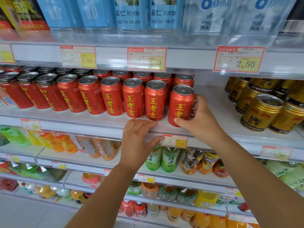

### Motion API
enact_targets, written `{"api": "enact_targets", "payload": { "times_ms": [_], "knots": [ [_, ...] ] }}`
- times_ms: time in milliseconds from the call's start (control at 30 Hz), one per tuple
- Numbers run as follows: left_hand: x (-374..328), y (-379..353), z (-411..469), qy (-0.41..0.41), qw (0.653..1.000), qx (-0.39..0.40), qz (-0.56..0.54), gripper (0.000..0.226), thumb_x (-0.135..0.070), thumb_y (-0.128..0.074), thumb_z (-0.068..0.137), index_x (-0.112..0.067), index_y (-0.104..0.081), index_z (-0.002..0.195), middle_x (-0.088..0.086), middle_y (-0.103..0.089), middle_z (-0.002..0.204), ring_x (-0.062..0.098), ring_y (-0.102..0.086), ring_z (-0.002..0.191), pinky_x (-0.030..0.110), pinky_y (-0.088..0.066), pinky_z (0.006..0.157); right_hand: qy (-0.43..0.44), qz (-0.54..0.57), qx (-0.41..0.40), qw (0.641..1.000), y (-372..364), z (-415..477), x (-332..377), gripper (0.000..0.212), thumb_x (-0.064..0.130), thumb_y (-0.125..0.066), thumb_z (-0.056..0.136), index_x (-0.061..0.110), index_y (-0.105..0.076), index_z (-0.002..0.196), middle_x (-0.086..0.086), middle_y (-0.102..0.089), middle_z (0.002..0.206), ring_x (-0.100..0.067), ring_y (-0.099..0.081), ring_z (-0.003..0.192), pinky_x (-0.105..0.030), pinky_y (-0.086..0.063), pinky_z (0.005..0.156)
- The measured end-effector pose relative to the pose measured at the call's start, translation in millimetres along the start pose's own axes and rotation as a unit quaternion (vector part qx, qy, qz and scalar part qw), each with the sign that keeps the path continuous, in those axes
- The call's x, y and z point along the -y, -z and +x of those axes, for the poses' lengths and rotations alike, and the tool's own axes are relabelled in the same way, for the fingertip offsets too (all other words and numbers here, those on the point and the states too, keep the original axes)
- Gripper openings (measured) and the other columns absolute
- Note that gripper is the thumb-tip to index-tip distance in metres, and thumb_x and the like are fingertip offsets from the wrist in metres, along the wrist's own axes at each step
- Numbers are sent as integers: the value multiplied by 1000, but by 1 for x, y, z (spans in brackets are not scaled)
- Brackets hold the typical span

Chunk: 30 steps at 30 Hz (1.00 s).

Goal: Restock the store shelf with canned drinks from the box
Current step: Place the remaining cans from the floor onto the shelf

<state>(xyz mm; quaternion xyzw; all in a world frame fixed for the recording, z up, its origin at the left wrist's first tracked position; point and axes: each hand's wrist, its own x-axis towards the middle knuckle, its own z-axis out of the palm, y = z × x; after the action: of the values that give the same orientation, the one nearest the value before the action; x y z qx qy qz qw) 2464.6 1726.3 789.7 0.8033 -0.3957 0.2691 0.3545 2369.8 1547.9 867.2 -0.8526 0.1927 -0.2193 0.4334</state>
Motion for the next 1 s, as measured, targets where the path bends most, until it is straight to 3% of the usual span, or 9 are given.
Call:
{"api": "enact_targets", "payload": {
  "times_ms": [300,467,633,700,767,867,1000],
  "knots": [
    [0,-1,-1,-5,1000,-2,4,50,-51,-69,75,-14,-71,108,0,-70,103,21,-59,99,38,-39,102,-4,-38,-33,999,-10,1,-4,79,41,-79,75,27,-33,138,2,-54,135,-16,-58,113,-40,-48,99],
    [3,-3,-2,-20,1000,-17,4,48,-49,-68,77,-14,-71,109,0,-70,105,17,-55,103,36,-35,106,2,-50,-45,998,-14,1,-3,79,40,-77,78,25,-32,142,3,-55,136,-12,-60,105,-32,-48,95],
    [2,1,1,-7,1000,18,3,48,-47,-73,75,-17,-70,112,-2,-70,108,21,-60,103,31,-32,106,1,-48,-57,997,-15,-6,3,84,41,-77,77,24,-30,144,3,-54,137,-13,-57,117,-31,-45,98],
    [-4,5,1,6,1000,23,-1,50,-46,-72,75,-16,-69,115,0,-69,111,23,-58,105,31,-33,103,0,-13,-100,995,-9,-19,7,83,40,-76,79,23,-30,146,2,-52,137,-11,-52,121,-28,-42,100],
    [-10,11,-2,18,1000,-7,-9,50,-40,-71,78,-13,-66,120,4,-66,117,23,-52,111,33,-35,104,21,32,-160,986,0,-40,8,71,36,-72,84,21,-35,143,1,-55,131,-10,-53,117,-28,-43,101],
    [-43,13,-15,-16,997,-58,-38,44,-26,-69,83,-9,-64,123,8,-62,122,23,-49,116,30,-35,106,29,85,-223,971,31,-91,-11,43,24,-63,91,22,-47,131,7,-63,110,0,-59,100,-17,-46,91],
    [-102,-15,-66,-30,992,43,-113,37,-19,-63,84,-11,-66,120,4,-61,124,20,-53,117,20,-34,106,-52,91,-274,956,79,-167,-81,21,22,-58,95,27,-55,115,10,-65,93,-3,-63,87,-20,-50,79]
  ]
}}
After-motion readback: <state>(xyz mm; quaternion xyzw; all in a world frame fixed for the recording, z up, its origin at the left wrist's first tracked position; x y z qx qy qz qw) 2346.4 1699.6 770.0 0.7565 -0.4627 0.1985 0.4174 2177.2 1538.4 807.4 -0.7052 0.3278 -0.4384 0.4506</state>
